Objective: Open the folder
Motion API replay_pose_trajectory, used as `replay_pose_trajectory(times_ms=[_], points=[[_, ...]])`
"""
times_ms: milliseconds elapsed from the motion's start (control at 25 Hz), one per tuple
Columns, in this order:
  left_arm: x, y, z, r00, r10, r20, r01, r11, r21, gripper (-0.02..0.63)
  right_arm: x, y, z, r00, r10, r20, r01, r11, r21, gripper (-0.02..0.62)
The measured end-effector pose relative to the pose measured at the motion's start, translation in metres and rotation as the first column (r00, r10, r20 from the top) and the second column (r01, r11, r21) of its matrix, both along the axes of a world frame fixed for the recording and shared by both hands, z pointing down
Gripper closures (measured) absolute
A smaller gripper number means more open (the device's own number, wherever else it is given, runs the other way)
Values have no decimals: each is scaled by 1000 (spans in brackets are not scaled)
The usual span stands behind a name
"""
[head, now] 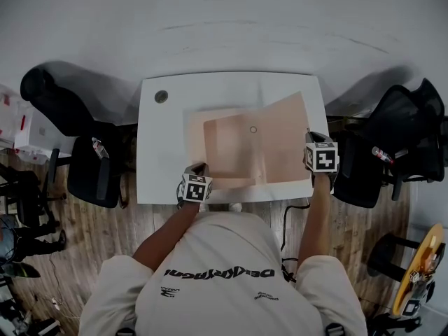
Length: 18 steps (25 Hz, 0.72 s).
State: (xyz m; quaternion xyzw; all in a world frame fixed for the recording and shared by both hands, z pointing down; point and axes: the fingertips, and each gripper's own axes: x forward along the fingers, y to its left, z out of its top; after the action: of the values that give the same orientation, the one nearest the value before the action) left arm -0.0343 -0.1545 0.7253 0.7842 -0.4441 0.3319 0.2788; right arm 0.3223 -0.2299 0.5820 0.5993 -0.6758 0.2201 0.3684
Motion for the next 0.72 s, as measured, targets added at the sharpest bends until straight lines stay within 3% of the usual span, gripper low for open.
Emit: replay_pose_trajectory(times_ms=[360, 720], points=[[-2, -1, 2, 1000, -18, 3, 18, 1000, -8, 609, 17, 0, 14, 998, -12, -53, 10, 999, -46, 566], [-2, -3, 2, 1000, -28, 6, 28, 1000, -8, 609, 40, 2, 31, 998, 40, -53, -45, 995, -86, 566]])
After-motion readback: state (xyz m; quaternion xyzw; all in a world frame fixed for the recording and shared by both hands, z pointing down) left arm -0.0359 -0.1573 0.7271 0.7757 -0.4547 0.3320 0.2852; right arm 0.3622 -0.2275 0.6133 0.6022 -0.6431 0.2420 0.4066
